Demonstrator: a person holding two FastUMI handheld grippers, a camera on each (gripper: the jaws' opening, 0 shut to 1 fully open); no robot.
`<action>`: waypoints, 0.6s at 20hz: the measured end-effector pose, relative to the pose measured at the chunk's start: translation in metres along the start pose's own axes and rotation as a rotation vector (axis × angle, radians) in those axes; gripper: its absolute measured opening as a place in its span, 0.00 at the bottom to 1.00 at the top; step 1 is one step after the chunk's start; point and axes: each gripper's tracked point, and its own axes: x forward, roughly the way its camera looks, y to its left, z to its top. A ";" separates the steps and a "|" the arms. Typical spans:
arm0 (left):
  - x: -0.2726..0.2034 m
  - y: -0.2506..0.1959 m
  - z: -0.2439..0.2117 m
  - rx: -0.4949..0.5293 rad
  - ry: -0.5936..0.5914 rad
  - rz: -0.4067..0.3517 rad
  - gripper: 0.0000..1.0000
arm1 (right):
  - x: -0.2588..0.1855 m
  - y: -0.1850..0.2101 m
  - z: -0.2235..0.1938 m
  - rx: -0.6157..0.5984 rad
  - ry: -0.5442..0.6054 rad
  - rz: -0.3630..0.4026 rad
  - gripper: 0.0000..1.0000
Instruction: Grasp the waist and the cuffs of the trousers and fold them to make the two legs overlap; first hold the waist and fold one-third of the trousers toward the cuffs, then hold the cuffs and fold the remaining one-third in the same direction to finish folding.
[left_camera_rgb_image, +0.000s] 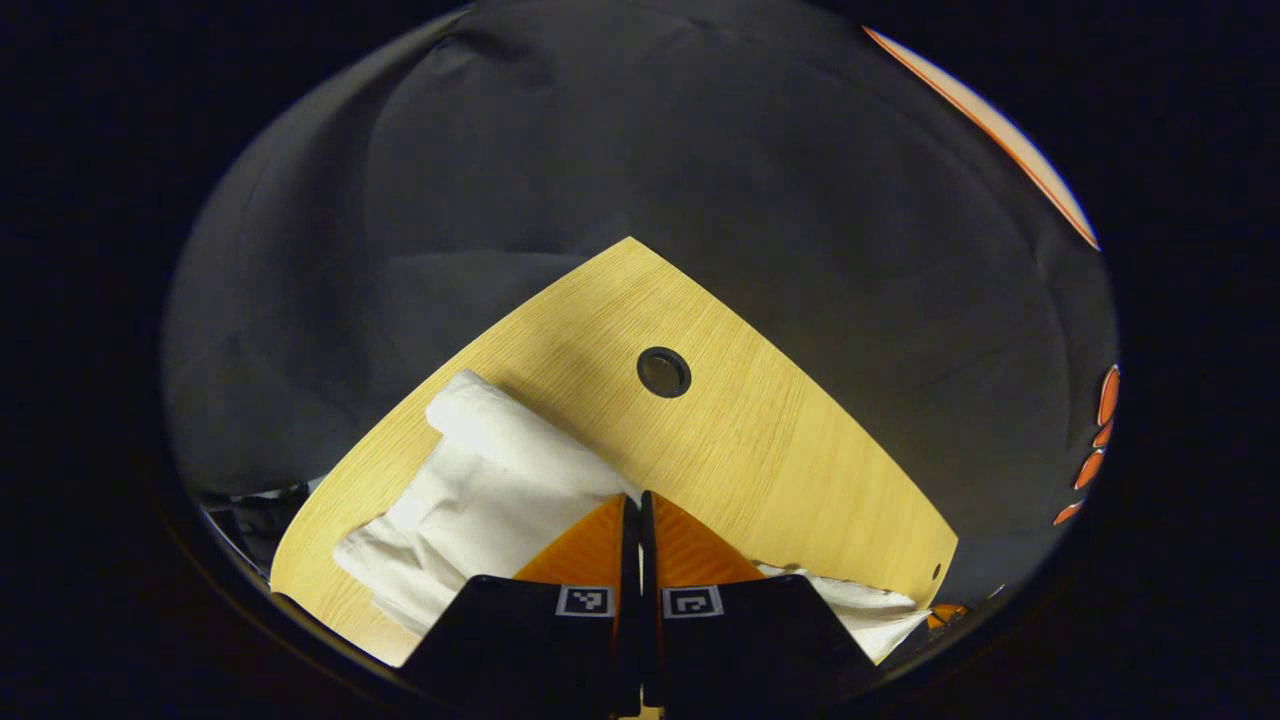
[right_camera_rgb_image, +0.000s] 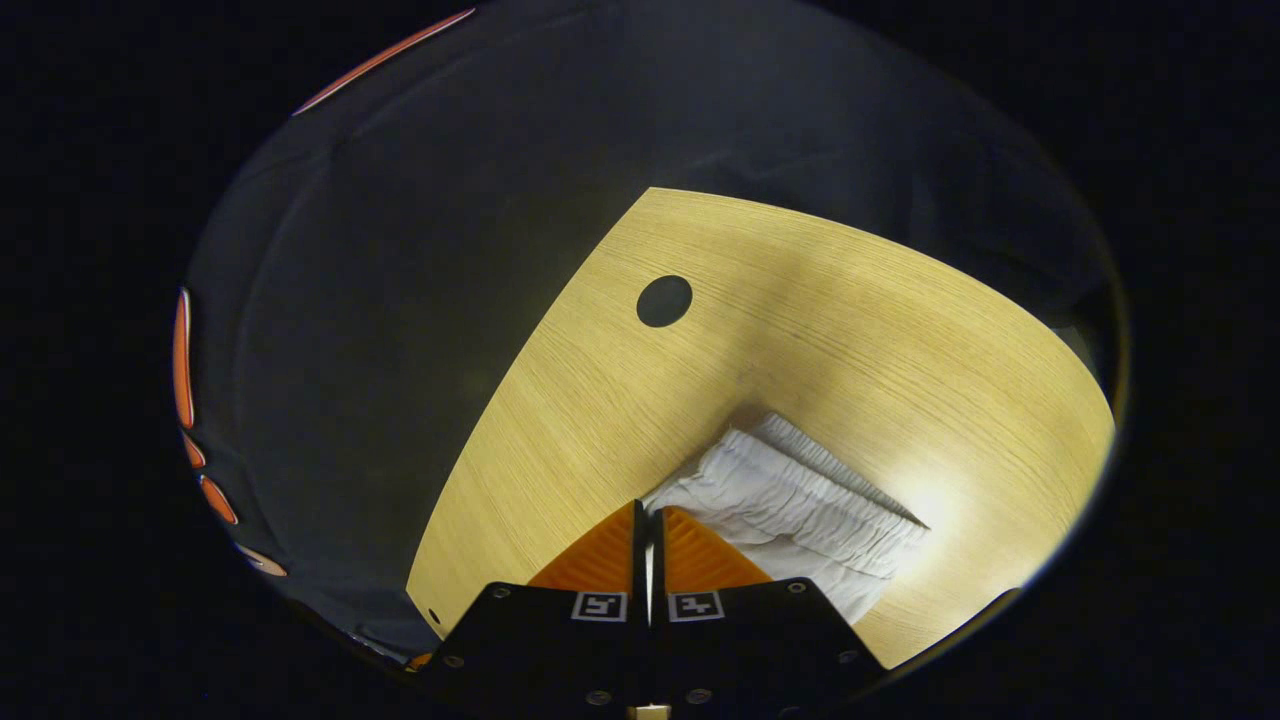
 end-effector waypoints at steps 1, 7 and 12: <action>0.005 -0.001 0.001 0.001 0.008 0.001 0.04 | 0.004 -0.003 -0.001 -0.001 0.007 -0.009 0.01; -0.013 0.019 0.027 0.104 -0.075 0.087 0.32 | -0.003 -0.017 0.001 -0.075 -0.029 -0.058 0.42; -0.045 0.017 0.026 0.236 -0.148 0.111 1.00 | -0.037 -0.015 -0.001 -0.162 -0.065 -0.042 0.99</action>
